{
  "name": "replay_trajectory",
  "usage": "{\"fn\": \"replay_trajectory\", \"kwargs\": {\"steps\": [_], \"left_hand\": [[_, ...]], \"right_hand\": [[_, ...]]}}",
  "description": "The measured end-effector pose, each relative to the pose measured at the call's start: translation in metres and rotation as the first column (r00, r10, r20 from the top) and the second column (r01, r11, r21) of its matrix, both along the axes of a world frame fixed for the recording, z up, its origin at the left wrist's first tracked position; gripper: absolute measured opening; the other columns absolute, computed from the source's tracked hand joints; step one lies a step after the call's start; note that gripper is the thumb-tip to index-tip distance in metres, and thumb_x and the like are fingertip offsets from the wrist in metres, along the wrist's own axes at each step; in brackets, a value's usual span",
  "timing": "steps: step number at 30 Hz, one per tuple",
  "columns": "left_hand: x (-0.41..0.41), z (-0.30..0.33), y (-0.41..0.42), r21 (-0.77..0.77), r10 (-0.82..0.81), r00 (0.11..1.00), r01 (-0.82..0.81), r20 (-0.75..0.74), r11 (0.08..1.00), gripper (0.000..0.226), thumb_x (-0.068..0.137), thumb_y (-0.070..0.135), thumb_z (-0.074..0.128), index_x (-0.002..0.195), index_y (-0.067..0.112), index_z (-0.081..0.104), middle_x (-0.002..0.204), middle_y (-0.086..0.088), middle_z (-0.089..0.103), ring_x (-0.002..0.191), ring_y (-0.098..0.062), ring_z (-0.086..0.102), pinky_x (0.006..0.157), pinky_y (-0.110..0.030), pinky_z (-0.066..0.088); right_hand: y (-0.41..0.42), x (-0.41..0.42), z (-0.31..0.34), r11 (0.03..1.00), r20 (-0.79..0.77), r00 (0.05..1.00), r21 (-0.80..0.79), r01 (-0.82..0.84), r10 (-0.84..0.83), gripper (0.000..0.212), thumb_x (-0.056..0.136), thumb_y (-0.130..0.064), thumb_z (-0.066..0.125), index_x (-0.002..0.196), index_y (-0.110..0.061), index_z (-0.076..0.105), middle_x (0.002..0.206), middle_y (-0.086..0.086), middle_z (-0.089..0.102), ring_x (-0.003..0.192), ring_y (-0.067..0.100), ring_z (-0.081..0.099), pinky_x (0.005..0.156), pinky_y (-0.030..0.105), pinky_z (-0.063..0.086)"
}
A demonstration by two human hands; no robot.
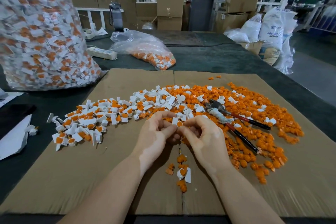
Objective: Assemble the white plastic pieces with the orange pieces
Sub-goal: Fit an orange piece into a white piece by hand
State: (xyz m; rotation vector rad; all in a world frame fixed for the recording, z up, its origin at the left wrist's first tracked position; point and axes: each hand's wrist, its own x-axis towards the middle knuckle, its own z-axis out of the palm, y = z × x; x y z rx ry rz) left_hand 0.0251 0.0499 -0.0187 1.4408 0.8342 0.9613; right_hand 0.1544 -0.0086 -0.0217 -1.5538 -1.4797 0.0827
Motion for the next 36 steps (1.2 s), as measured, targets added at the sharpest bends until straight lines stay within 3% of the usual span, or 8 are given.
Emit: {"fn": "replay_trajectory", "kwargs": {"steps": [6,17,24,27,29,32,34,36], "left_hand": [[-0.001,-0.004,0.003,-0.027,-0.040,0.999,0.040,0.026,0.999,0.025,0.089,0.001,0.057,0.100,0.021,0.065,0.065,-0.003,0.061,0.063,-0.016,0.063,0.061,-0.022,0.052],[-0.001,-0.007,0.006,0.006,-0.063,0.998,0.063,-0.010,0.998,0.022,0.088,0.002,0.058,0.099,0.020,0.063,0.067,-0.005,0.062,0.062,-0.014,0.064,0.059,-0.018,0.051],[0.001,-0.003,0.005,0.086,-0.041,0.997,0.046,-0.067,0.995,0.011,0.089,0.015,0.061,0.100,0.017,0.061,0.075,-0.014,0.067,0.064,-0.012,0.066,0.059,-0.015,0.050],[0.001,-0.001,0.006,0.024,-0.045,0.998,0.046,-0.041,0.999,0.013,0.089,0.011,0.061,0.101,0.013,0.060,0.071,-0.010,0.066,0.061,-0.013,0.064,0.058,-0.018,0.051],[0.002,0.001,0.008,-0.046,-0.050,0.999,0.050,0.000,0.998,0.014,0.088,0.008,0.061,0.101,0.011,0.060,0.069,-0.007,0.065,0.060,-0.013,0.063,0.057,-0.020,0.051],[0.004,0.003,0.010,-0.047,-0.036,0.999,0.035,-0.025,0.998,0.014,0.088,0.007,0.061,0.101,0.013,0.060,0.067,-0.003,0.065,0.059,-0.009,0.062,0.055,-0.016,0.048],[0.005,0.004,0.010,-0.022,-0.024,0.998,0.023,-0.063,1.000,0.015,0.089,0.009,0.061,0.102,0.016,0.059,0.068,0.000,0.067,0.059,-0.005,0.062,0.054,-0.013,0.047],[0.007,0.004,0.011,-0.032,-0.011,0.998,0.009,-0.068,0.999,0.015,0.089,0.011,0.061,0.102,0.018,0.058,0.070,0.001,0.068,0.060,-0.004,0.062,0.055,-0.012,0.048]], "right_hand": [[-0.001,0.001,0.003,0.998,0.068,0.996,0.032,-0.063,0.061,0.031,0.083,-0.012,0.068,0.113,-0.020,0.066,0.084,-0.008,0.055,0.083,0.009,0.051,0.074,0.019,0.044],[0.000,0.002,0.002,0.998,0.076,0.995,0.029,-0.061,0.059,0.023,0.084,-0.011,0.066,0.106,-0.018,0.069,0.087,-0.012,0.054,0.085,0.006,0.050,0.075,0.018,0.043],[0.001,0.001,0.001,0.998,0.113,0.993,0.027,-0.049,0.045,0.022,0.084,-0.014,0.067,0.106,-0.016,0.069,0.088,-0.009,0.056,0.087,0.007,0.050,0.077,0.020,0.045],[-0.001,0.002,0.004,1.000,0.114,0.993,0.014,-0.012,0.010,0.026,0.084,-0.019,0.067,0.110,-0.016,0.067,0.095,-0.006,0.060,0.094,0.008,0.053,0.085,0.025,0.046],[-0.002,0.011,0.009,0.995,0.125,0.987,0.010,0.102,-0.102,0.031,0.085,-0.024,0.065,0.115,-0.015,0.064,0.105,-0.002,0.063,0.104,0.009,0.053,0.094,0.030,0.043],[-0.001,0.039,0.024,0.905,0.228,0.903,-0.143,0.402,-0.365,0.044,0.091,-0.035,0.055,0.129,-0.014,0.052,0.125,0.004,0.056,0.118,0.017,0.048,0.101,0.036,0.034],[0.000,0.062,0.034,0.730,0.385,0.824,-0.399,0.555,-0.416,0.051,0.092,-0.045,0.047,0.133,-0.016,0.044,0.136,0.006,0.046,0.127,0.023,0.039,0.105,0.044,0.028],[0.002,0.080,0.040,0.544,0.455,0.822,-0.617,0.568,-0.342,0.054,0.088,-0.053,0.046,0.129,-0.018,0.044,0.141,0.009,0.038,0.131,0.029,0.032,0.109,0.052,0.020]]}}
